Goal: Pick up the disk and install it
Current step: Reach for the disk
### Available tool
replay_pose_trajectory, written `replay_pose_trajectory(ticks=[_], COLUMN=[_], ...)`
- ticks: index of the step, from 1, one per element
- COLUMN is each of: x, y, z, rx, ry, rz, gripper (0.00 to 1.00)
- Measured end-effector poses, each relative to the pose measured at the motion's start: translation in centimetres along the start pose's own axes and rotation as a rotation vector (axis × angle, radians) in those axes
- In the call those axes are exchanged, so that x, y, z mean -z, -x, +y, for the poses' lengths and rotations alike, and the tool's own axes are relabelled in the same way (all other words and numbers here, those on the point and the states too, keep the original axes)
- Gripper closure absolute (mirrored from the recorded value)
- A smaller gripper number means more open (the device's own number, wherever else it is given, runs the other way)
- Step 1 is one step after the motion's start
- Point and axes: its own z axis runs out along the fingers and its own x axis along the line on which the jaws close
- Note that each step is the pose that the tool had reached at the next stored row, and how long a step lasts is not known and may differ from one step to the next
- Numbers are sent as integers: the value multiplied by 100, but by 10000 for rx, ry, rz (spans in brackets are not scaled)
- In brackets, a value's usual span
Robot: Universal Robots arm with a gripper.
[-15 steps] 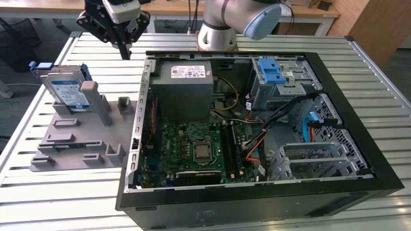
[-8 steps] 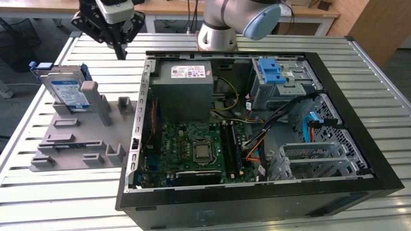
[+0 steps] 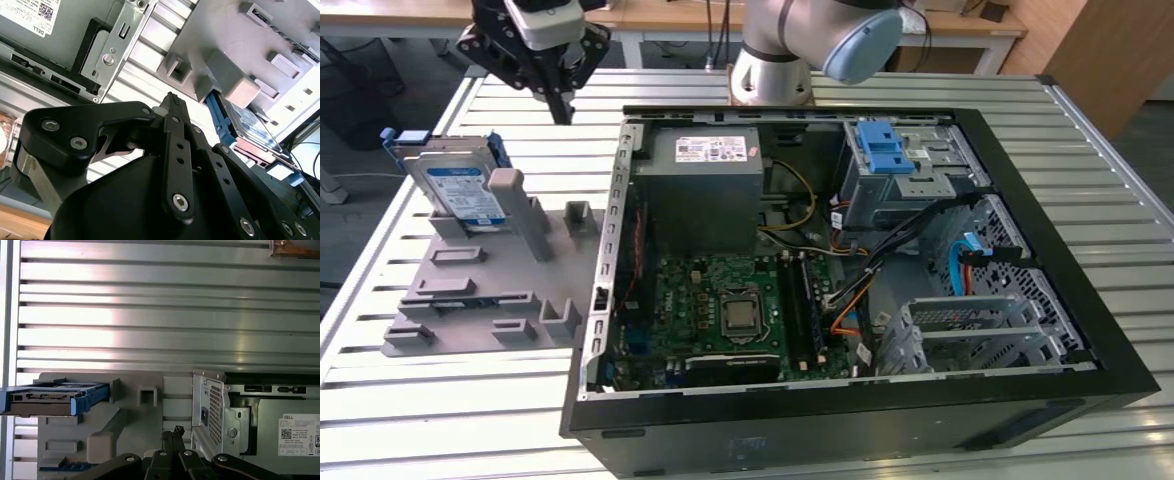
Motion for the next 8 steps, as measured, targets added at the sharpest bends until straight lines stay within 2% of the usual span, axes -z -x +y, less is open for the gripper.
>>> replay_pose_trajectory(ticks=[8], x=[-8], y=[-89], z=[32], rx=[4], ry=[0], rz=[3], gripper=[89])
